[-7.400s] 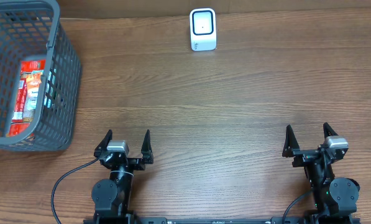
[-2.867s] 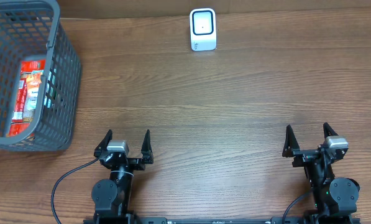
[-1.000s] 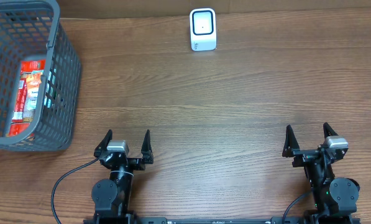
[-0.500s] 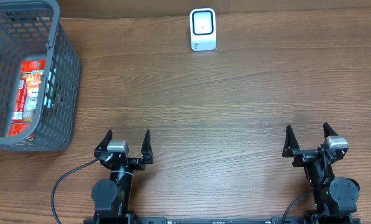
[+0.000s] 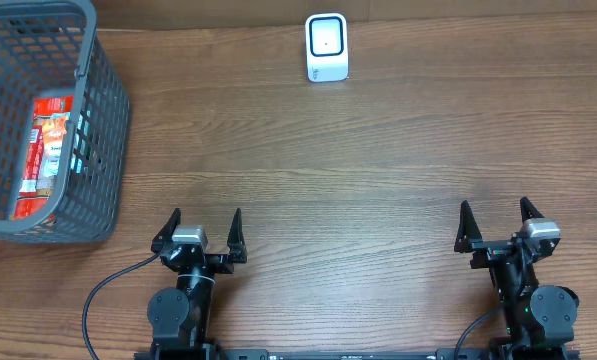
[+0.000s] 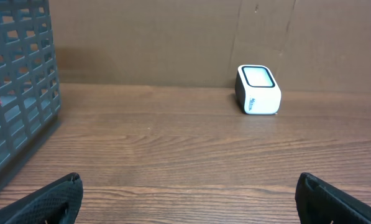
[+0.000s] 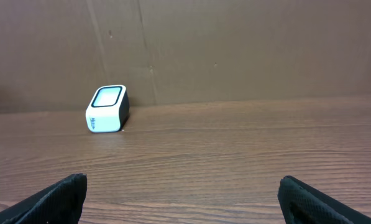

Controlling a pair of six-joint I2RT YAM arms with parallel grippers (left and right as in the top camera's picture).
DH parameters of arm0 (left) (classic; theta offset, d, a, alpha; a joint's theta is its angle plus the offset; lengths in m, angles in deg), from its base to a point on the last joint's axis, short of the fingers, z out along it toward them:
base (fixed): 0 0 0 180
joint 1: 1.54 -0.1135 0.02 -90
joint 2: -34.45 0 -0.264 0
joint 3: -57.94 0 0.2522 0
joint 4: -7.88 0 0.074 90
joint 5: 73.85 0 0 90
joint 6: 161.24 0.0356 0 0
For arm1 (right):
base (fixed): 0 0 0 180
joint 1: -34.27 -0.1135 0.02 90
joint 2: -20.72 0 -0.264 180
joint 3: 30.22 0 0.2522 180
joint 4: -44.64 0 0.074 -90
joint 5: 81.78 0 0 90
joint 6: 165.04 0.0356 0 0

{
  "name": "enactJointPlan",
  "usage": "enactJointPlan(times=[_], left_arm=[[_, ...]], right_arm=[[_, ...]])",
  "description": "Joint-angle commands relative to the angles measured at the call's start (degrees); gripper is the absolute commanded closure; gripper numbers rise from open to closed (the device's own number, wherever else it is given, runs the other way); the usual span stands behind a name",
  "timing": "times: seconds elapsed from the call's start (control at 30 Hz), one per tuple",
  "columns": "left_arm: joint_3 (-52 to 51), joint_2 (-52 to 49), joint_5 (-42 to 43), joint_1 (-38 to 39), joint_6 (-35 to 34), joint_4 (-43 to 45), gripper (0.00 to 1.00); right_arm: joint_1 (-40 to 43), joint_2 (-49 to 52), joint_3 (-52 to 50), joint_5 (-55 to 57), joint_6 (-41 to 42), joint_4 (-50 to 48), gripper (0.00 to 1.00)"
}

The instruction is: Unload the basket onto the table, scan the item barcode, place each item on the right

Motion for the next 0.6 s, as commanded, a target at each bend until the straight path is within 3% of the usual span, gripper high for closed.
enactJointPlan(times=[0.0,0.57], left_arm=[[-0.2,0.6,-0.6,0.3,1.3,-0.1,0.0],[0.1,0.6,-0.3,0.3,-1.4,-0.3,0.0]], right_arm=[[0.2,-0.5,-0.6,0.1,-0.1,-0.3,0.0],[0.2,-0.5,-0.6,0.1,-0.1,-0.3,0.0]])
